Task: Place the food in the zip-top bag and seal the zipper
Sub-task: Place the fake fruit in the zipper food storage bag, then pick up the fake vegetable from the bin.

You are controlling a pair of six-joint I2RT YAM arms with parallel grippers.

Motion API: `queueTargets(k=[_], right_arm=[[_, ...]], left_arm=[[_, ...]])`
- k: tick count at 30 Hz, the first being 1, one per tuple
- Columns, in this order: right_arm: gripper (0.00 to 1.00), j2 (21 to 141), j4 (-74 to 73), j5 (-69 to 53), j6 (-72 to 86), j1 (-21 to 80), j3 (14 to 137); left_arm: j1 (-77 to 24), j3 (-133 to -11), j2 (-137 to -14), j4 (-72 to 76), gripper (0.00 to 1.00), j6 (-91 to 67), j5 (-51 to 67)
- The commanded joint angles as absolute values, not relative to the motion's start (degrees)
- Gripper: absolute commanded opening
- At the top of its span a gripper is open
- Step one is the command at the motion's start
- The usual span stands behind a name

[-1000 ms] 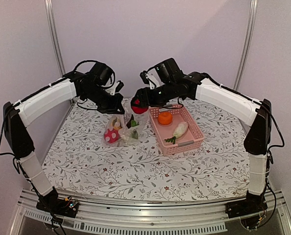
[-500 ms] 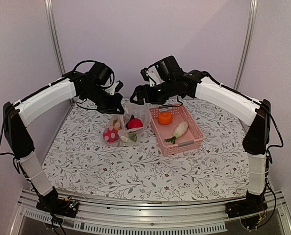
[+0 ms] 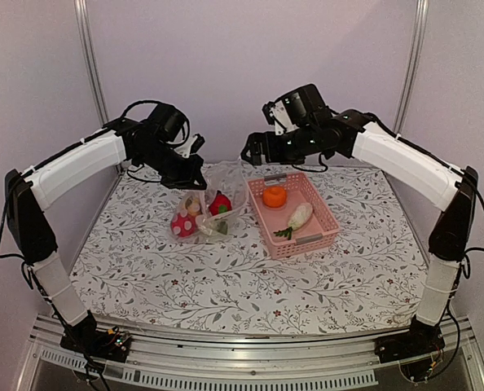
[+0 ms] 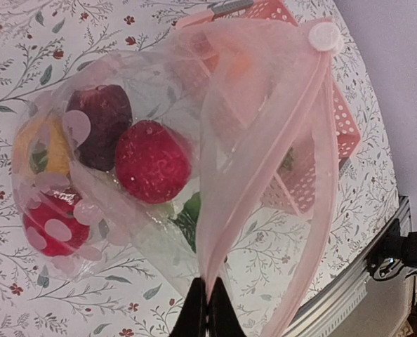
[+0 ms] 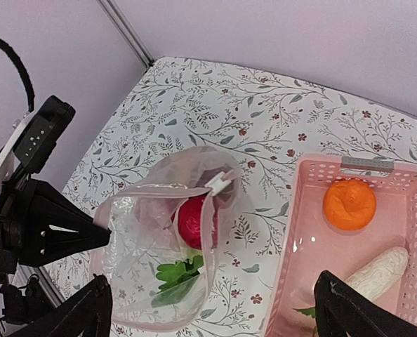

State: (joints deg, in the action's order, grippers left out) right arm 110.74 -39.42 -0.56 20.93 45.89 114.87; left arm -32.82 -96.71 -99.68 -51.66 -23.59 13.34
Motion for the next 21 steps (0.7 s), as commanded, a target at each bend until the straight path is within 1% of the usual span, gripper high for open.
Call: queueTargets(k=[1,3,5,6,11,16,18,21], right_arm=[[0.99,102.6,-40.3,2.1,23.3,38.2,106.2],[0.99,100.3,-39.8,-2.1,26.1,34.5,101.2],[0.99,98.4,-38.8,-3.1,27.0,32.3,95.8],[0.97,97.2,-38.4,-3.2,27.1,31.7,93.9],[0.84,95.4,-37.9,-3.7,28.0,30.2,88.0],[0.75,96.4,-36.2,-4.7,31.0,30.1,83.3],[0.67,97.2,-34.8,-6.5,32.1,30.1,81.9],[0.64,99.1,-33.2,-7.7,33.1,30.1,81.3]], left_arm=[[-32.2,-96.1,-99.6,-51.1,0.0,-23.4,14.0],[-32.2,-96.0,-99.6,-51.0,0.0,-23.5,14.1],[-32.1,-95.7,-99.5,-50.9,0.0,-23.6,14.2],[-32.1,-95.6,-99.5,-50.7,0.0,-23.8,14.3],[-32.1,-95.4,-99.5,-50.6,0.0,-24.0,14.5],[-32.1,-95.4,-99.5,-50.6,0.0,-24.1,14.5],[-32.1,-95.4,-99.4,-50.6,0.0,-24.1,14.5],[-32.1,-95.1,-99.1,-50.6,0.0,-24.1,14.3]])
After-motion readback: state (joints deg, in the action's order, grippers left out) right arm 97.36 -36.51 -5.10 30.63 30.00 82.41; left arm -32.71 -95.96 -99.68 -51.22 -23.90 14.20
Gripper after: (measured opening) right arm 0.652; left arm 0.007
